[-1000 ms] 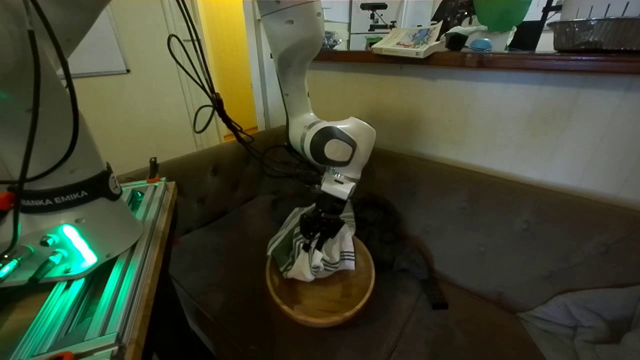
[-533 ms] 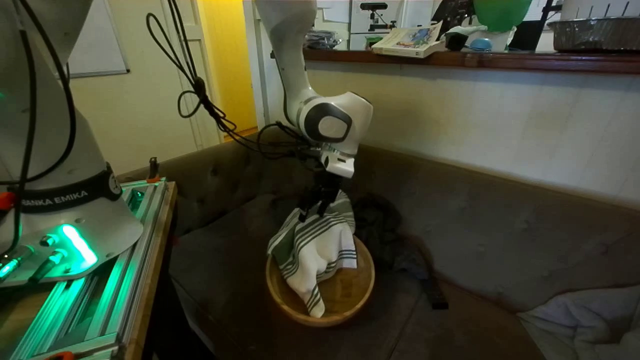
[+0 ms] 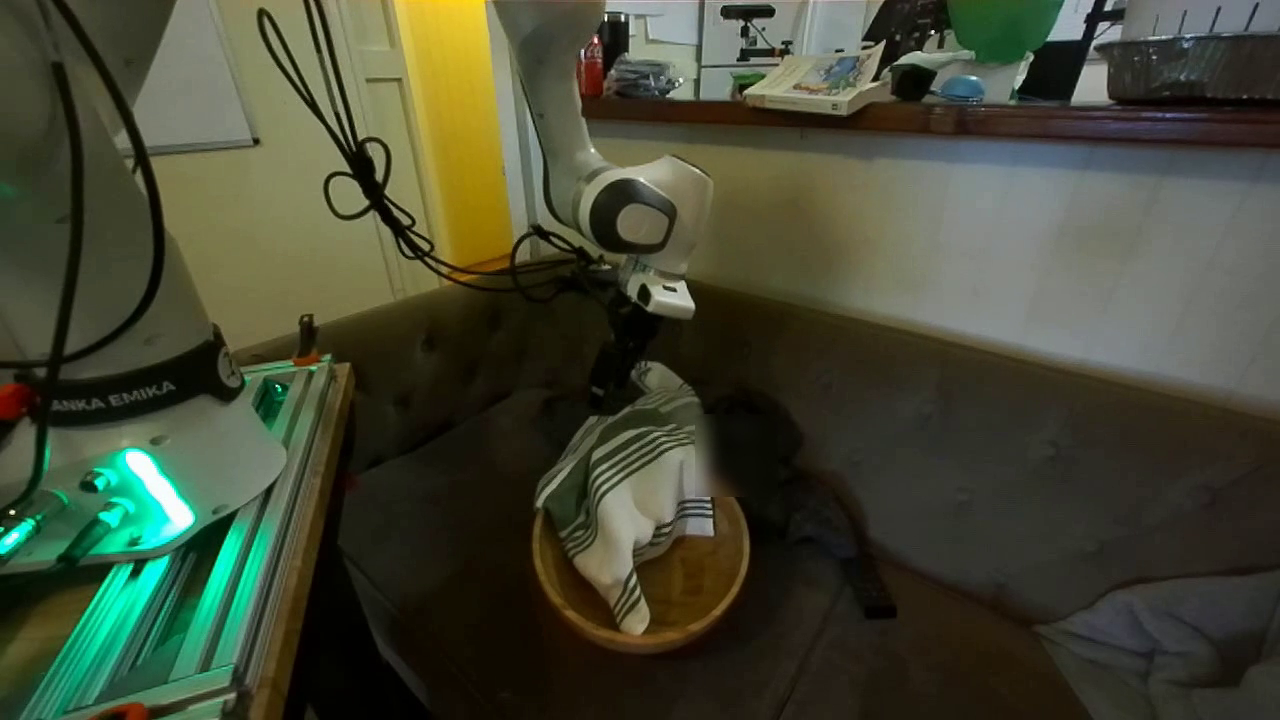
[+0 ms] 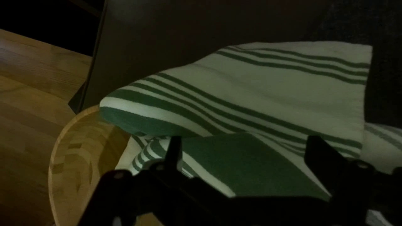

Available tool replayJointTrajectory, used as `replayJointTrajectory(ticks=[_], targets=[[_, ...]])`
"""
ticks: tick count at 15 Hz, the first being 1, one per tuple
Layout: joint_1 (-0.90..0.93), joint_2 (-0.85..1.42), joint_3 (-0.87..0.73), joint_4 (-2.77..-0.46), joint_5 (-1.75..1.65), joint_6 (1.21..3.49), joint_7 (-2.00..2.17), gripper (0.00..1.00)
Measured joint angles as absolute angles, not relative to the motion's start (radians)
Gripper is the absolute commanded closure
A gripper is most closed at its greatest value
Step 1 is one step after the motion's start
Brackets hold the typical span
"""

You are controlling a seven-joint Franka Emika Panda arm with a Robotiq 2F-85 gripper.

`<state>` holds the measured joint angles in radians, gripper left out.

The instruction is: Put the white towel in the basket

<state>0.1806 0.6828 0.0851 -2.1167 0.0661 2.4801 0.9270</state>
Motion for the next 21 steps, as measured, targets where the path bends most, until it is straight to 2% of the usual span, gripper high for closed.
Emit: replayJointTrajectory(ticks=[7,12,14,21], targets=[[0.445,0.786,-0.096,-2.079,0.017,2.715,1.106,0.0],[0.556,0.892,-0.161,-1.997,0.004,2.758,1.153,0.0],[0.587,0.934,-0.184,-1.96,-0.004,2.758,1.16,0.28],[0.659,1.04,-0.247,-1.869,-0.007,2.757,1.185,0.78]])
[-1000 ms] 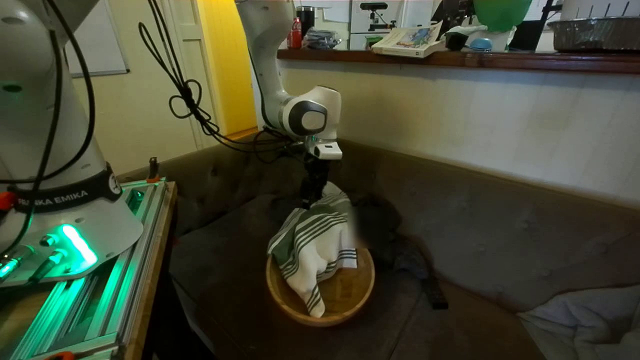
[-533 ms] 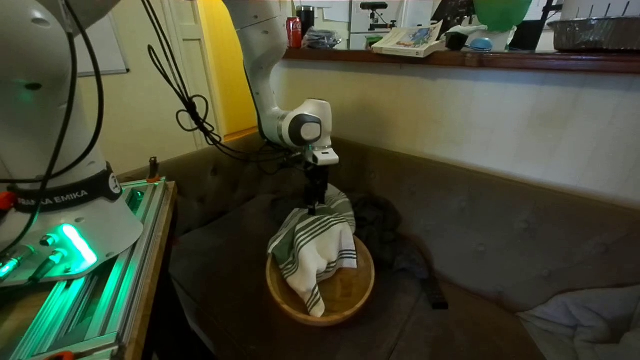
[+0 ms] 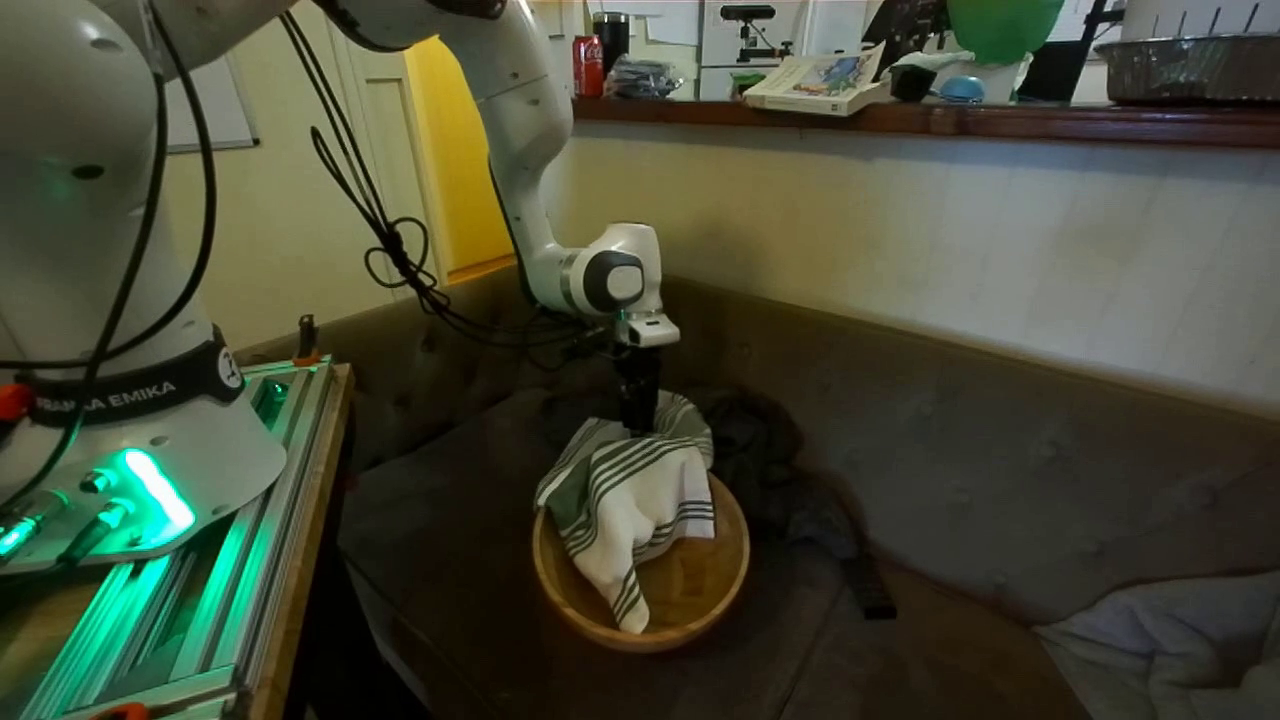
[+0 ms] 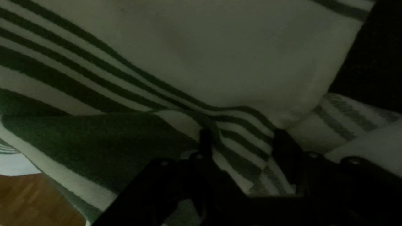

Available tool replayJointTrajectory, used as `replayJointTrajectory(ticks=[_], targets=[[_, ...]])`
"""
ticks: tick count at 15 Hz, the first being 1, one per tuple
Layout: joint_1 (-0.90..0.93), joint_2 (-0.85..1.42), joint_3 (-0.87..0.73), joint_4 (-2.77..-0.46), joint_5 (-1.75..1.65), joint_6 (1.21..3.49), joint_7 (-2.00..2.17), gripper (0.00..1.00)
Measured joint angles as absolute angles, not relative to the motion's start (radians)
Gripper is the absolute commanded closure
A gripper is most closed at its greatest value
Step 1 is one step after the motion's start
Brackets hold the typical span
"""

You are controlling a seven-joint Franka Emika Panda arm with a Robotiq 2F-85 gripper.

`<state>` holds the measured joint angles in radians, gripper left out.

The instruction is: Put the white towel in the basket

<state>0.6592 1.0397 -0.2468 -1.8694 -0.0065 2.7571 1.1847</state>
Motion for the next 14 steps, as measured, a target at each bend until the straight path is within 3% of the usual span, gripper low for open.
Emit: replayJointTrajectory(ticks=[3,4,8,14], targets=[[0.664,1.055,-0.256,-1.851,-0.007,2.753,1.189,0.98],[0.663,1.058,-0.257,-1.848,-0.006,2.752,1.19,0.99],[0.637,1.043,-0.233,-1.843,-0.002,2.73,1.184,0.99],[0.435,0.845,-0.082,-1.959,0.017,2.689,1.045,0.99]])
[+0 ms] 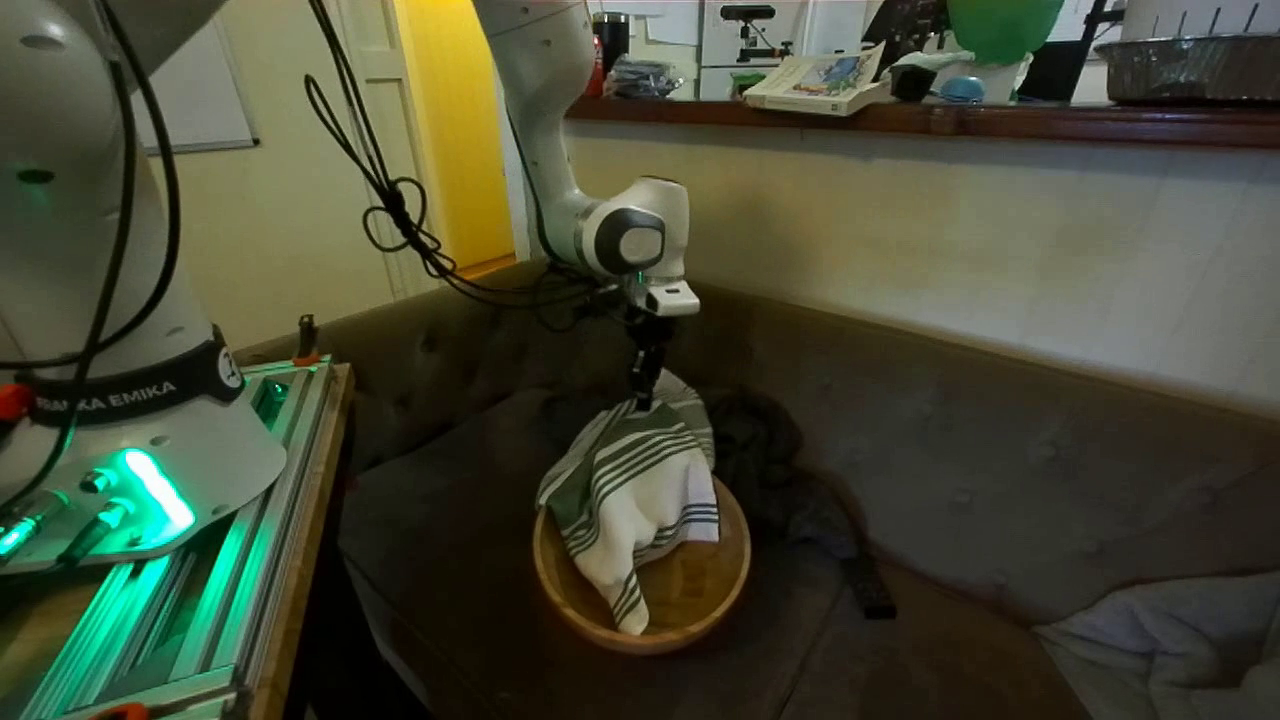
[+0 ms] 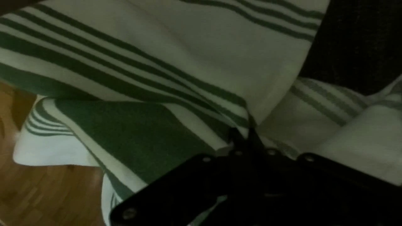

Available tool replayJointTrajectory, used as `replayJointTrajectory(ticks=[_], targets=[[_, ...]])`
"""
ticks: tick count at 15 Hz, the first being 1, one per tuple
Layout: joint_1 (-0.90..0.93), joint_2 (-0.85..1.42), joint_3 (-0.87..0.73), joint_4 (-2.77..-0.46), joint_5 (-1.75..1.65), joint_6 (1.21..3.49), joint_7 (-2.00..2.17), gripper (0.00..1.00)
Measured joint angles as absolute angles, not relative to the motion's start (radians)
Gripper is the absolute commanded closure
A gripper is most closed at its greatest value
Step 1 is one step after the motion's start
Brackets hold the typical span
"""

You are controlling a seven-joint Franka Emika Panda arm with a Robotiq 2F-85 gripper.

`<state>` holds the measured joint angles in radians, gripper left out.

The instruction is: Put the white towel in the basket

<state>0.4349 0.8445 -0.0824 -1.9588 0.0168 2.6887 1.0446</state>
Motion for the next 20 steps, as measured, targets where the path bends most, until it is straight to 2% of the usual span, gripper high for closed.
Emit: replayJointTrajectory(ticks=[6,11,14,17,18,20], targets=[[0.284,0.556,-0.08,-2.203,0.031,2.544,0.977,0.99],[0.261,0.369,-0.26,-2.407,-0.05,2.572,1.124,0.99],[0.25,0.358,-0.344,-2.467,-0.155,2.613,1.287,0.99],[0.307,0.451,-0.391,-2.468,-0.177,2.652,1.479,0.99],[0.331,0.503,-0.389,-2.457,-0.177,2.664,1.551,0.69],[0.345,0.611,-0.339,-2.413,-0.159,2.668,1.654,0.64]])
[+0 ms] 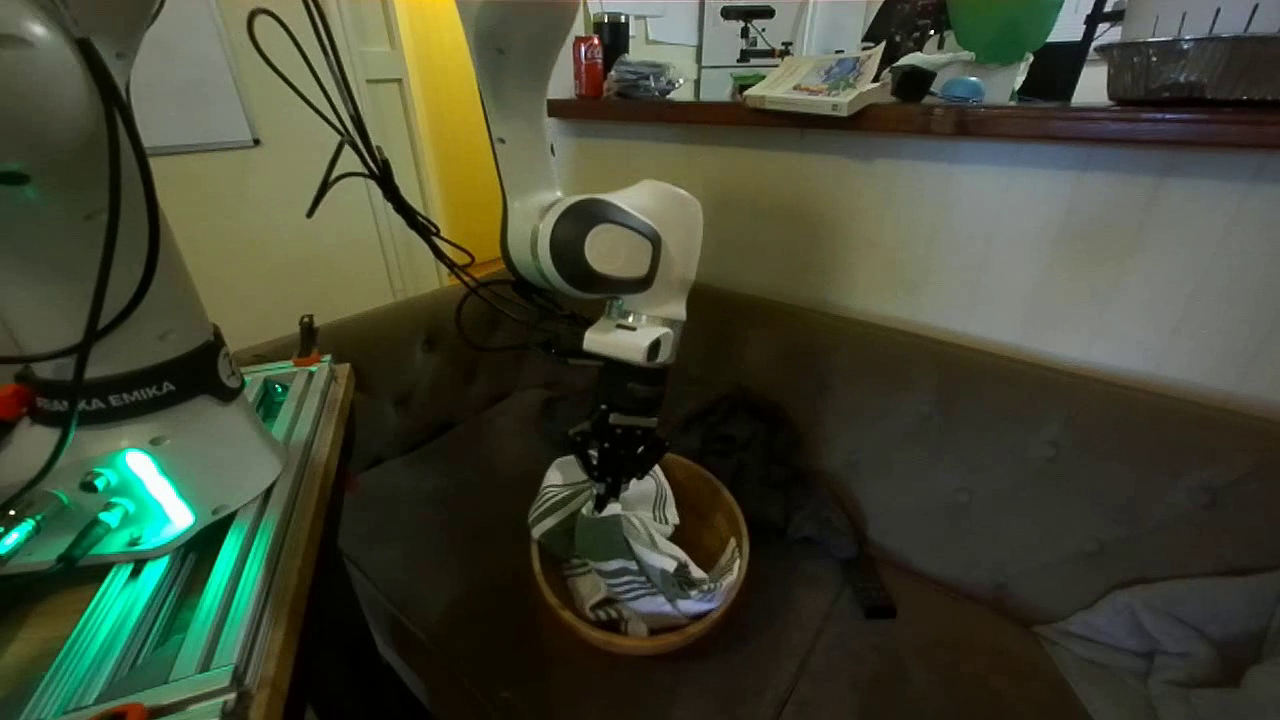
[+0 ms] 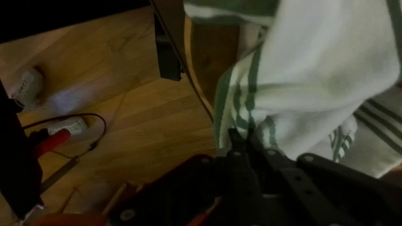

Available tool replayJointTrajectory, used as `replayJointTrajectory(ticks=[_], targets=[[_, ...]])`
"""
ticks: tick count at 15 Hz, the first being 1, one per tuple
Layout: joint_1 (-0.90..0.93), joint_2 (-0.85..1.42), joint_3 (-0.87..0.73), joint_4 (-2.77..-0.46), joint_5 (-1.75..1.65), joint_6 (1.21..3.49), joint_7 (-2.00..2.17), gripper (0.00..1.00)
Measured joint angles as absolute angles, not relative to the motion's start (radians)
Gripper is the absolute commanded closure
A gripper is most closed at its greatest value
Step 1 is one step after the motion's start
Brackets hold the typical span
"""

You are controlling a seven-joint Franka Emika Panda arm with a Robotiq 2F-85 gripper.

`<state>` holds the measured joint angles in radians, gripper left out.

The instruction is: Put the white towel in the basket

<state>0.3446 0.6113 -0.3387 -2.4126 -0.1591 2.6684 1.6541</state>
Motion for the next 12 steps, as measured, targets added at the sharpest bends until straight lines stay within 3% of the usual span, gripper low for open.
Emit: replayJointTrajectory(ticks=[4,9,12], targets=[[0.32,0.768,-0.21,-2.288,-0.076,2.661,1.682,0.34],[0.248,0.697,-0.073,-2.263,-0.038,2.654,1.53,0.0],[0.219,0.593,-0.018,-2.293,-0.019,2.572,1.409,0.0]])
